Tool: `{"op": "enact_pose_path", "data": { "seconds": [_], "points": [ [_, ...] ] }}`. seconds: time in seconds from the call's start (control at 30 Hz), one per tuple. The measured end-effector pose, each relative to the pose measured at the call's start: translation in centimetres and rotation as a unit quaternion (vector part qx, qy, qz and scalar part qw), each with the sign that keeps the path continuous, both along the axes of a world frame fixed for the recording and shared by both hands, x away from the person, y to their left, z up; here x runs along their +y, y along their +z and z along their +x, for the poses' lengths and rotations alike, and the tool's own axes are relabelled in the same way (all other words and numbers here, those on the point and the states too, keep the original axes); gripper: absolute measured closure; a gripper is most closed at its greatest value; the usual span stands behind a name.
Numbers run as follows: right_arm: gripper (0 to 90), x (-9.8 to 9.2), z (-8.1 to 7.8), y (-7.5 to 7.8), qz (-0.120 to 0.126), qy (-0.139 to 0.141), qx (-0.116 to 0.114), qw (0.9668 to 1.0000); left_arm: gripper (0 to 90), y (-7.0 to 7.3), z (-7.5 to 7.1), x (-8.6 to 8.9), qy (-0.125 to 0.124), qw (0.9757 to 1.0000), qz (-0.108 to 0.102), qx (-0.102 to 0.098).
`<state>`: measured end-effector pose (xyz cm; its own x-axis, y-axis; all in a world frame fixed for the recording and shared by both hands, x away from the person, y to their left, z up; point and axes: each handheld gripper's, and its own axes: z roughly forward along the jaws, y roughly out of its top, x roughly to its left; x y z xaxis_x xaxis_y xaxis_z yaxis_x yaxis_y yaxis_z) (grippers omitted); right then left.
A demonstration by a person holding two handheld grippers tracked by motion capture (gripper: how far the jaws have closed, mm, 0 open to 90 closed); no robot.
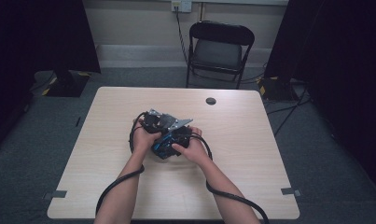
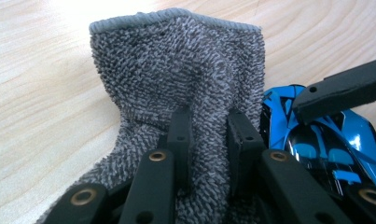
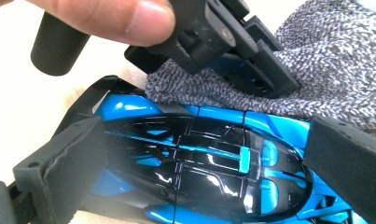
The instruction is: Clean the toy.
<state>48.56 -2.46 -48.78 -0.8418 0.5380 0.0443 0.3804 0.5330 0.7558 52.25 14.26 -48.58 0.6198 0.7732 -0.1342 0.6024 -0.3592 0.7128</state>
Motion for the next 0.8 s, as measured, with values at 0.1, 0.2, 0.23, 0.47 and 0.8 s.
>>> {"op": "enact_pose_path", "data": {
  "seconds": [0.1, 0.2, 0.23, 0.47, 0.8],
  "points": [
    [0.0, 0.0, 0.0, 0.0, 0.001, 0.000, -0.001, 1.0000, 74.4, 0.1, -0.1, 0.2, -0.003, 1.0000, 0.003, 0.001],
    [0.0, 0.0, 0.0, 0.0, 0.000, 0.000, 0.000, 1.0000, 74.4, 0.1, -0.3, 0.4, -0.005, 1.0000, 0.003, 0.003],
    [0.0, 0.0, 0.0, 0.0, 0.000, 0.000, 0.000, 1.0000, 74.4, 0.1, -0.3, 0.4, -0.004, 1.0000, 0.003, 0.002],
    [0.0, 0.0, 0.0, 0.0, 0.001, -0.001, -0.001, 1.0000, 74.4, 0.2, -0.8, 0.9, -0.007, 1.0000, 0.005, 0.004],
    [0.0, 0.0, -0.1, -0.1, 0.003, -0.001, -0.002, 1.0000, 74.3, 0.3, -1.5, 1.8, -0.007, 0.9999, 0.005, 0.010]
  ]
}}
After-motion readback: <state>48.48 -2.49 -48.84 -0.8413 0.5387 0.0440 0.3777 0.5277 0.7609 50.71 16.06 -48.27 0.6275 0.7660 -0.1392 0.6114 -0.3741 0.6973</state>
